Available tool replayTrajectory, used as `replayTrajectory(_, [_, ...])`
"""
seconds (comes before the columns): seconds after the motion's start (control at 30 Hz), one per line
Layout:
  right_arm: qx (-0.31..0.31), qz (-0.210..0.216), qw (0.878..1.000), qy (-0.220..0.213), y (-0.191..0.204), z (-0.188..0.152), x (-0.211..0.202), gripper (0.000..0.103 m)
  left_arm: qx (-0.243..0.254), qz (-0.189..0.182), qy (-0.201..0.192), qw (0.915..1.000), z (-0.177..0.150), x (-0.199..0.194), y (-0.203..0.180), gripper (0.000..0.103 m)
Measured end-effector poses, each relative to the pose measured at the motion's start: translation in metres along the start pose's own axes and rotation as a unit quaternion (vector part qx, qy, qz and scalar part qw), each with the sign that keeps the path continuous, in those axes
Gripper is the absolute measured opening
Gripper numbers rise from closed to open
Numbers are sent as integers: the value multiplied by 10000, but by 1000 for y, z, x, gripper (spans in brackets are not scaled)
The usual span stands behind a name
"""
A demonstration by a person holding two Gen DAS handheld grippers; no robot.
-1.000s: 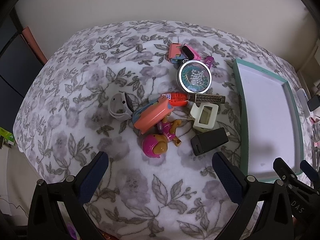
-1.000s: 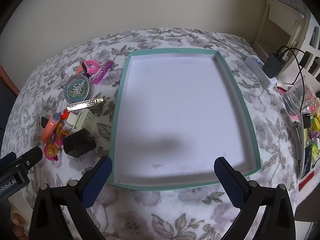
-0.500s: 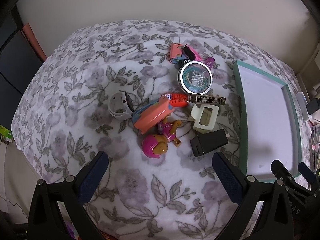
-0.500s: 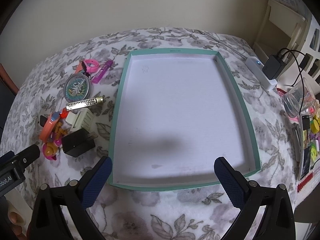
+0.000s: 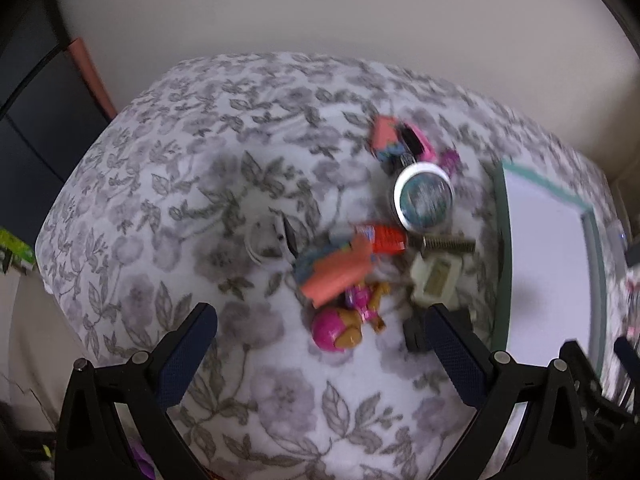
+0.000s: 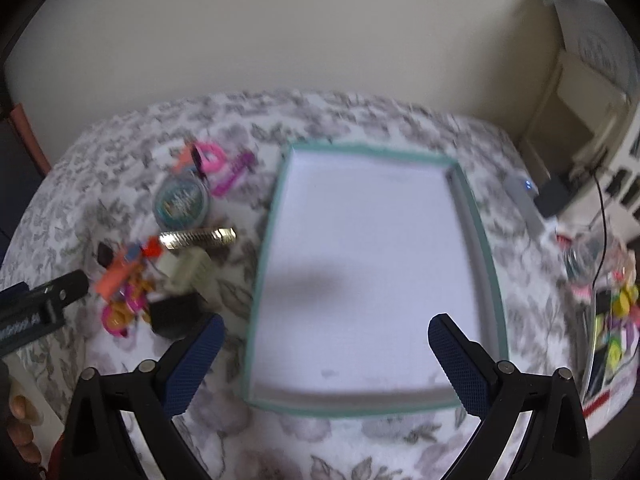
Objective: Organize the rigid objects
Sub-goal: 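Grasp the pink-helmet toy figure with the left tool while the right tool grasps the black charger plug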
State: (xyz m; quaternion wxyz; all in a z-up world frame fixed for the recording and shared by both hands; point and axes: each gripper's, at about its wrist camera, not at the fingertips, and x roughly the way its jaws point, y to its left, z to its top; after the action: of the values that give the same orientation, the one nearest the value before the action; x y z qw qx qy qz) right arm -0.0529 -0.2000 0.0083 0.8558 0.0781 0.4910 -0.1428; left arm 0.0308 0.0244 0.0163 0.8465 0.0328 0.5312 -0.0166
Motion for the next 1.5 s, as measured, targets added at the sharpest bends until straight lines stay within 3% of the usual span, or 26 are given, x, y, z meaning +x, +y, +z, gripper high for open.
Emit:
replayTrajectory(0.23, [-161, 495, 9986, -38, 33, 30, 3, 103, -295, 144, 185, 9993, 28, 16, 10, 103])
replayTrajectory(0.47, [-558, 768, 9953, 200, 74, 33, 29, 102, -569, 104, 536, 9969, 43, 48, 25, 103])
replayTrajectory(0.63, [-783, 839, 9924, 443, 91, 28, 51, 101, -578, 103, 833, 9948, 34, 65, 34, 103])
replayTrajectory(0.73, [-844, 947, 9902, 583, 96, 22, 60, 94, -574, 1, 1017, 9932, 28, 73, 35, 103])
replayTrajectory(1.13, [-1051, 1122, 9828, 1023, 110, 1, 84, 87, -553, -494, 1588, 9845, 10, 93, 22, 102])
replayTrajectory(1.2, [-1075, 1122, 9821, 1065, 111, -1, 88, 86, -545, -591, 1670, 9827, 8, 97, 20, 97])
replayTrajectory(1.27, [-1073, 1138, 9815, 1109, 112, -3, 90, 84, -530, -691, 1782, 9801, 3, 102, 19, 84])
replayTrajectory(1.5, [-1139, 1105, 9799, 1206, 117, -9, 102, 81, -507, -838, 1915, 9766, -5, 114, 13, 81])
